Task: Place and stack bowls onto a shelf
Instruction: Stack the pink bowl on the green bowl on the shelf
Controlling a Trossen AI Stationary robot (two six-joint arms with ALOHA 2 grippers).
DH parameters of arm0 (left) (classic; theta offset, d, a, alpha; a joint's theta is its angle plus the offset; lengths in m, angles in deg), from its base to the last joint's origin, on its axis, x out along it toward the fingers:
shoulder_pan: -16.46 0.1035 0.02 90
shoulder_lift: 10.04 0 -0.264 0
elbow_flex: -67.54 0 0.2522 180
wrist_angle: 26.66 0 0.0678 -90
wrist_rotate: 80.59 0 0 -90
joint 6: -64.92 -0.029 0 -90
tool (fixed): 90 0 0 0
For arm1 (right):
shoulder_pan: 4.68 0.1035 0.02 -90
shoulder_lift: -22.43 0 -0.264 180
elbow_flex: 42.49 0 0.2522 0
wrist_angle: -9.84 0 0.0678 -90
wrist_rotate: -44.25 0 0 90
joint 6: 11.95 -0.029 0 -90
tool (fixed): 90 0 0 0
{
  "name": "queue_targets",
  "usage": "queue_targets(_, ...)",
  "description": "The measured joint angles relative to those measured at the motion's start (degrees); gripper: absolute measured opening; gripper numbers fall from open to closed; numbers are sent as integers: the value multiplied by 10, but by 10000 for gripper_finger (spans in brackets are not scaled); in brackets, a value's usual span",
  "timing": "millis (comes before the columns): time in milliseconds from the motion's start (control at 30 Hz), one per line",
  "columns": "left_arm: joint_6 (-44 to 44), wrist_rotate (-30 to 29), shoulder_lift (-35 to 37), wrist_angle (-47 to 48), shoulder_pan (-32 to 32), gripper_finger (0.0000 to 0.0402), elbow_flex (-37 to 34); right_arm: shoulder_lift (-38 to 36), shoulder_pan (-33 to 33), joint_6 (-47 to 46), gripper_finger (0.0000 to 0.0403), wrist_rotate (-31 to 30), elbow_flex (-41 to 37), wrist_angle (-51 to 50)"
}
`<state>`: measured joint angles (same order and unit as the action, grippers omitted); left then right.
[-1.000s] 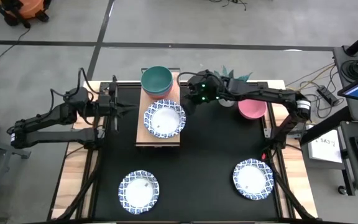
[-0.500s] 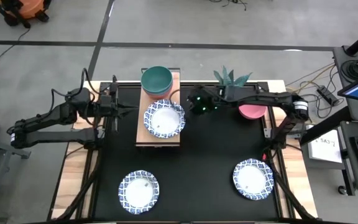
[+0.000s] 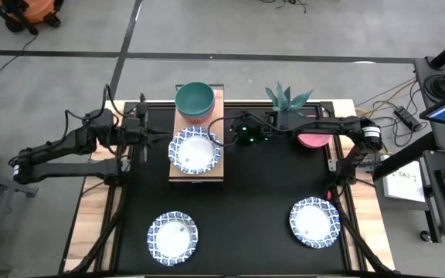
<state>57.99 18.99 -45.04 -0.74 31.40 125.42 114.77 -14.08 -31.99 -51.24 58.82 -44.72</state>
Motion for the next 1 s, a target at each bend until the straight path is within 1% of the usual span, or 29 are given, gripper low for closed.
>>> queue_targets(133, 3, 0, -1, 1, 0, 0, 0, -32, 0, -25, 47, -5, 1, -49)
queue_targets(367, 4, 0, -4, 5, 0, 0, 0, -70, 2, -69, 47, -6, 1, -181)
queue_targets(467, 4, 0, -5, 5, 0, 0, 0, -76, 2, -96, 47, -5, 1, -260)
queue_targets(600, 4, 0, -5, 4, 0, 0, 0, -76, 1, -141, 47, -6, -5, -391)
queue_targets(667, 4, 0, -5, 4, 0, 0, 0, -76, -1, -158, 47, -6, -15, -436)
queue_targets(767, 4, 0, -5, 4, 0, 0, 0, -84, -10, -167, 45, -6, -46, -453)
queue_targets(900, 4, 0, -5, 4, 0, 0, 0, -110, -41, -160, 29, -12, -111, -452)
queue_targets(1000, -1, 0, -5, 4, 0, 0, 0, -139, -69, -136, 16, -59, -171, -417)
